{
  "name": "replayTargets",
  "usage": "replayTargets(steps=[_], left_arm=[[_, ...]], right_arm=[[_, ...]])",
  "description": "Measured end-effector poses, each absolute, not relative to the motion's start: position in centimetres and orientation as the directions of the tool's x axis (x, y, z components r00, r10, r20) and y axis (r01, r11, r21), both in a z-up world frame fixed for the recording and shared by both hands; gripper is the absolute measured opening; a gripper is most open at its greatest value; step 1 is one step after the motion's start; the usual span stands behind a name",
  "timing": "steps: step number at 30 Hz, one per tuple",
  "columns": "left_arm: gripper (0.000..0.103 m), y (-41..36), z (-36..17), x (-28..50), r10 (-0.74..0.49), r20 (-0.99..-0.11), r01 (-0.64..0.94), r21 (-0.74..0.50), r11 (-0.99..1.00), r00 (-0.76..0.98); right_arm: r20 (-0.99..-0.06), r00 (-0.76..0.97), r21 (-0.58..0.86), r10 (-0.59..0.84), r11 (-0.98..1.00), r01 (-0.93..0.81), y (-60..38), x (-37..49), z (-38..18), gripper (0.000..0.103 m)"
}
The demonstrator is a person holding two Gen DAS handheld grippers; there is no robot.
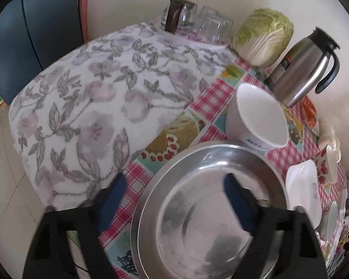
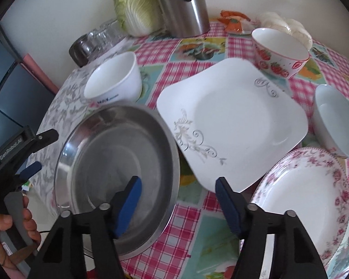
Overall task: Organize plates and bowls
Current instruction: 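Move the left tool to the steel basin rim while the right tool closes on it too, then lift the steel basin with both tools and carry it across the table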
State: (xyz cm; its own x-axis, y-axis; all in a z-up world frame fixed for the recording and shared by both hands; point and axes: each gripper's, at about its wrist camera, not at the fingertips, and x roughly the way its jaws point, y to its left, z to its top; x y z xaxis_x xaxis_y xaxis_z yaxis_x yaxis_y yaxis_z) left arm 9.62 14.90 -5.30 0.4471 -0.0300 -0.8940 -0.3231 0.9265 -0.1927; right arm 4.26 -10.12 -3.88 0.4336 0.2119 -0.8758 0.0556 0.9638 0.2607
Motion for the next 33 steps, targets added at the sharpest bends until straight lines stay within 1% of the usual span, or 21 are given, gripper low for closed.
replayTargets(steps=[2, 4, 8, 10, 12, 13, 15, 18, 22, 24, 25, 29, 33], left_arm=[[0.069, 15.0, -6.2, 9.8, -0.041, -0.907, -0.324, -0.192, 0.926, 0.419], [0.069, 15.2, -6.8, 9.8, -0.058, -0.913, -0.324, -0.202, 0.924, 0.404], [0.068, 15.8, -7.7, 9.5, -0.066, -0.923, -0.349, -0.208, 0.914, 0.379], [0.068, 16.3, -8.1, 9.4, -0.07, -0.927, -0.365, -0.214, 0.906, 0.369], [0.068, 16.5, -8.5, 9.3, -0.074, -0.93, -0.365, -0.213, 0.906, 0.36], [0.066, 16.6, -8.7, 9.2, -0.083, -0.93, -0.359, -0.22, 0.907, 0.359], [0.053, 16.7, -9.2, 9.2, -0.091, -0.931, -0.357, -0.224, 0.907, 0.352], [0.046, 16.8, -9.4, 8.9, -0.084, -0.932, -0.352, -0.215, 0.911, 0.352], [0.042, 16.5, -9.5, 8.7, -0.073, -0.929, -0.332, -0.202, 0.921, 0.363], [0.034, 16.3, -9.5, 8.8, -0.069, -0.929, -0.326, -0.196, 0.925, 0.363], [0.032, 16.2, -9.5, 8.7, -0.067, -0.929, -0.324, -0.193, 0.926, 0.363], [0.03, 16.3, -9.6, 8.9, -0.092, -0.923, -0.325, -0.223, 0.919, 0.374], [0.029, 16.6, -9.6, 8.7, -0.102, -0.919, -0.338, -0.242, 0.91, 0.381]], right_arm=[[-0.875, 0.439, 0.253, 0.206, 0.966, 0.052, -10.0, 4.2, -3.8, 0.061], [-0.874, 0.44, 0.253, 0.207, 0.966, 0.049, -9.9, 4.3, -3.8, 0.06], [-0.873, 0.428, 0.275, 0.233, 0.961, 0.038, -9.9, 4.1, -3.9, 0.046], [-0.878, 0.409, 0.289, 0.248, 0.957, 0.04, -9.9, 4.1, -4.2, 0.045], [-0.886, 0.393, 0.288, 0.248, 0.957, 0.045, -9.8, 4.3, -4.6, 0.039], [-0.888, 0.386, 0.29, 0.25, 0.956, 0.049, -9.8, 4.3, -4.8, 0.038], [-0.892, 0.378, 0.29, 0.25, 0.956, 0.052, -9.8, 4.4, -5.2, 0.037], [-0.899, 0.359, 0.288, 0.251, 0.956, 0.053, -9.7, 4.6, -5.9, 0.031], [-0.907, 0.334, 0.293, 0.256, 0.954, 0.064, -9.8, 4.9, -6.8, 0.027], [-0.903, 0.34, 0.3, 0.262, 0.952, 0.064, -9.9, 5.0, -7.0, 0.026], [-0.904, 0.331, 0.306, 0.27, 0.95, 0.061, -9.9, 5.1, -7.0, 0.025], [-0.904, 0.336, 0.296, 0.263, 0.954, 0.049, -9.7, 5.1, -6.8, 0.014], [-0.893, 0.362, 0.296, 0.266, 0.955, 0.028, -9.3, 5.0, -6.0, 0.014]])
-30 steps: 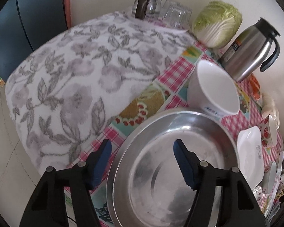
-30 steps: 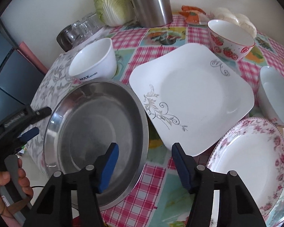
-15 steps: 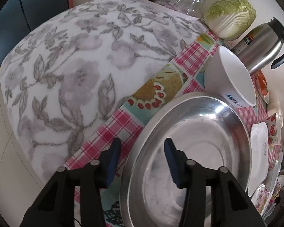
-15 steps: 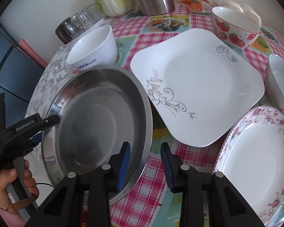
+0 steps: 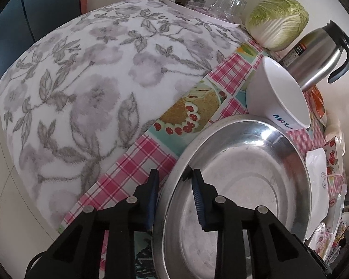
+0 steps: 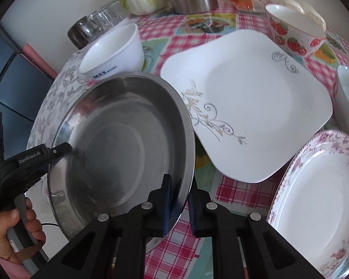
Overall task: Organize plates and bowls
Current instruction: 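Lift the steel basin with both tools and carry it across the table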
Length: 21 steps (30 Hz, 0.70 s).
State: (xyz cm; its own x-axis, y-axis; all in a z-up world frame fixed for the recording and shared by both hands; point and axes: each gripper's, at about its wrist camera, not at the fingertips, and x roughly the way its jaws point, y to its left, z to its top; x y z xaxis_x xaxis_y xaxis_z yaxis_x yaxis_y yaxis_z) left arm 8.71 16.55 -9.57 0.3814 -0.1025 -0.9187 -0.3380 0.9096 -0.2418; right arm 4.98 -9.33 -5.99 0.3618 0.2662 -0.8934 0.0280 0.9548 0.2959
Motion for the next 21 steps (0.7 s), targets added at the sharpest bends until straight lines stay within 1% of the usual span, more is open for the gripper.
replayTargets(steps=[10, 21], left_arm=[[0.028, 17.1, -9.0, 7.5, -0.15, -0.898, -0.343, -0.306, 0.888, 0.414], [0.028, 16.6, -5.3, 6.2, -0.166, -0.855, -0.307, -0.348, 0.886, 0.491]], right_arm=[[-0.861, 0.431, 0.281, 0.269, 0.959, -0.037, -9.4, 4.0, -3.0, 0.014], [-0.808, 0.506, 0.302, 0.302, 0.95, -0.085, -10.8, 2.9, -0.1, 0.015]])
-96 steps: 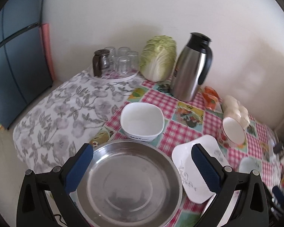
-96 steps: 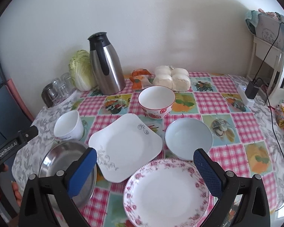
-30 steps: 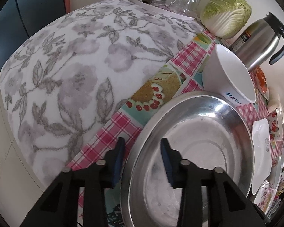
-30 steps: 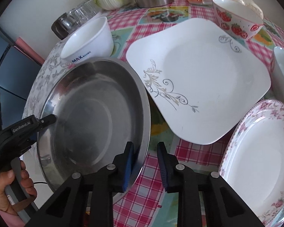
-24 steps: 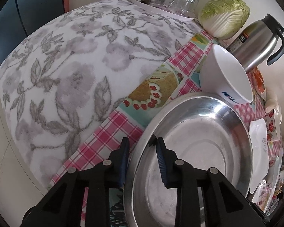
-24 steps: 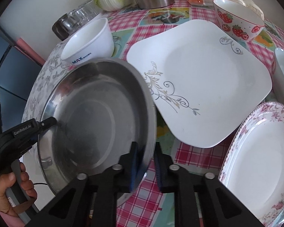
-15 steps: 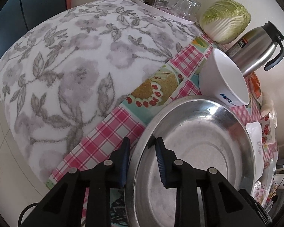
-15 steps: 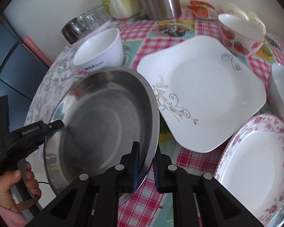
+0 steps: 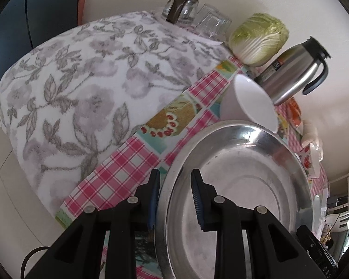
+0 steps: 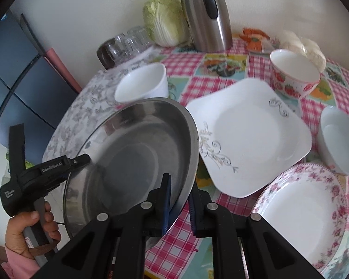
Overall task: Organize plates and bowls
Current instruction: 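Lift the steel basin with both tools and carry it across the table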
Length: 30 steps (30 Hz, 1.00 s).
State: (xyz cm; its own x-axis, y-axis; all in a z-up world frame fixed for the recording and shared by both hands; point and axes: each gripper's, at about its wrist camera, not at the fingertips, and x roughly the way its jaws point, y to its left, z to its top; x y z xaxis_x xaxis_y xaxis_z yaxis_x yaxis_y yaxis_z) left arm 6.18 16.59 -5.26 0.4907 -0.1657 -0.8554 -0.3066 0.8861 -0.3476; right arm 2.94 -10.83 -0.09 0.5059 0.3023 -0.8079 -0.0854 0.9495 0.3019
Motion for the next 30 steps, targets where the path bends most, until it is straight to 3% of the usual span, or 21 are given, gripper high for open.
replayTargets(steps=[19, 30], left_arm=[[0.028, 4.6, 4.7, 9.5, -0.151, -0.796, -0.07, -0.235, 0.969, 0.586], [0.028, -2.0, 5.6, 11.4, -0.159, -0.799, 0.015, -0.185, 0.983, 0.58]], right_arm=[[-0.669, 0.691, 0.417, 0.273, 0.908, 0.045, -21.1, 1.9, 5.0, 0.015], [-0.63, 0.749, 0.47, 0.205, 0.869, 0.156, -27.3, 0.9, 5.1, 0.016]])
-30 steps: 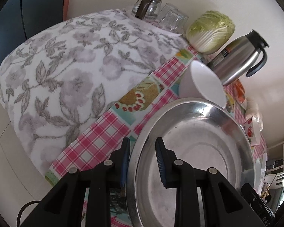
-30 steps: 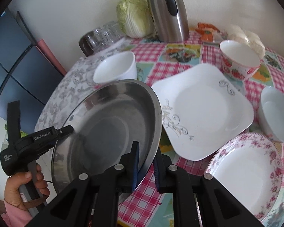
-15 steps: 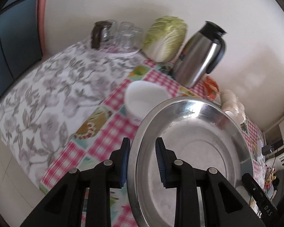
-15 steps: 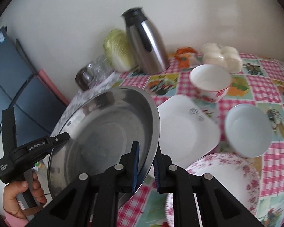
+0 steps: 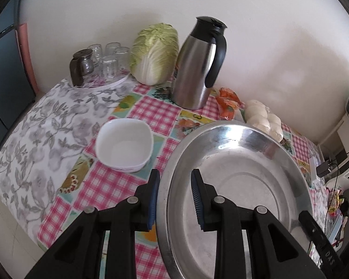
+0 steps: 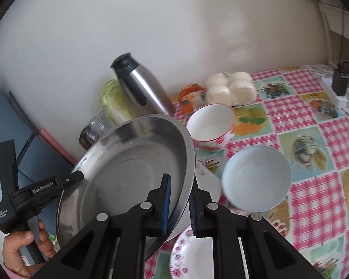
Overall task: Organize plates and bowls
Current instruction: 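Lift the steel basin with both tools and carry it across the table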
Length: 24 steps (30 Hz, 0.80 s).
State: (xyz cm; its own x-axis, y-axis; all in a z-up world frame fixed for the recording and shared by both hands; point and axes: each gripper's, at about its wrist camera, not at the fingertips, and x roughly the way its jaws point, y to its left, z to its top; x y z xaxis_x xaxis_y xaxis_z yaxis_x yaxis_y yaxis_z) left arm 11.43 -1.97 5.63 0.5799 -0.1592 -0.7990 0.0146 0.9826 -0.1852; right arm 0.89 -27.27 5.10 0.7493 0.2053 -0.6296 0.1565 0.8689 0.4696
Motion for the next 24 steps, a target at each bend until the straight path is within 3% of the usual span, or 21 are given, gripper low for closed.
replayTargets(steps=[11, 24], left_arm=[[0.028, -5.3, 2.7, 13.7, -0.192, -0.837, 0.042, -0.2, 0.979, 0.513], [0.028, -3.3, -0.9, 15.2, -0.22, -0.868, -0.021, -0.256, 0.966, 0.446]], right_arm=[[-0.685, 0.706, 0.488, 0.18, 0.832, 0.262, -30.5, 1.9, 2.2, 0.018], [-0.731, 0.661, 0.437, 0.169, 0.86, 0.264, -29.2, 3.6, 0.6, 0.018]])
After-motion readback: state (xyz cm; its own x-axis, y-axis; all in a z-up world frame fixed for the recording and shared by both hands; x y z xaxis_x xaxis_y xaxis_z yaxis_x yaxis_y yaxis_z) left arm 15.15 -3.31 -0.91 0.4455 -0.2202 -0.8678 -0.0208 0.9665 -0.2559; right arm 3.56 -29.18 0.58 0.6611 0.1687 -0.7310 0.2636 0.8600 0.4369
